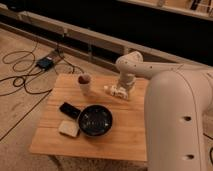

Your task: Stand the bottle upright

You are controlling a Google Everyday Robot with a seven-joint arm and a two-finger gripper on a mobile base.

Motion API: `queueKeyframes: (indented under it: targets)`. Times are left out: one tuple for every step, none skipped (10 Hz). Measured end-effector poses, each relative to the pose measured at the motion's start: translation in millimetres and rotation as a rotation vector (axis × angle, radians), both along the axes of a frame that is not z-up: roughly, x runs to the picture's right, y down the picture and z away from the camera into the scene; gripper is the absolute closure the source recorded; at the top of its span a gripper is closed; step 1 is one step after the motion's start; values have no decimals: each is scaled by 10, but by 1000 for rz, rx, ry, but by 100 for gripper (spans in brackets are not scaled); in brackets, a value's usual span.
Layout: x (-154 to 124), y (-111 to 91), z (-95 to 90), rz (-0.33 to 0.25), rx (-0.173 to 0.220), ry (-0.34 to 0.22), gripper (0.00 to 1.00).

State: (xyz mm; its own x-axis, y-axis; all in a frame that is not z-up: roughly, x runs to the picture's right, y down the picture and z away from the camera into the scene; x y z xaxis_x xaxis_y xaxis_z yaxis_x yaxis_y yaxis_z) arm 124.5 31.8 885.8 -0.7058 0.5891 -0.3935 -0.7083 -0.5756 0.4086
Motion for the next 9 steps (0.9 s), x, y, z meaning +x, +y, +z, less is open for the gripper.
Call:
queueKeyframes:
  targets:
    - [19,31,23,0,-7,5,35]
    - [52,81,45,17,-18,20,35]
    - [73,125,51,28,-27,31,35]
    - [72,123,46,29,-28,32,35]
    - [72,128,45,29,-29,32,35]
    - [73,129,45,29,-30,32,35]
    - [77,127,45,29,-29,33,35]
    - [76,127,46,29,-29,33,35]
    - [76,130,48,29,-29,33,35]
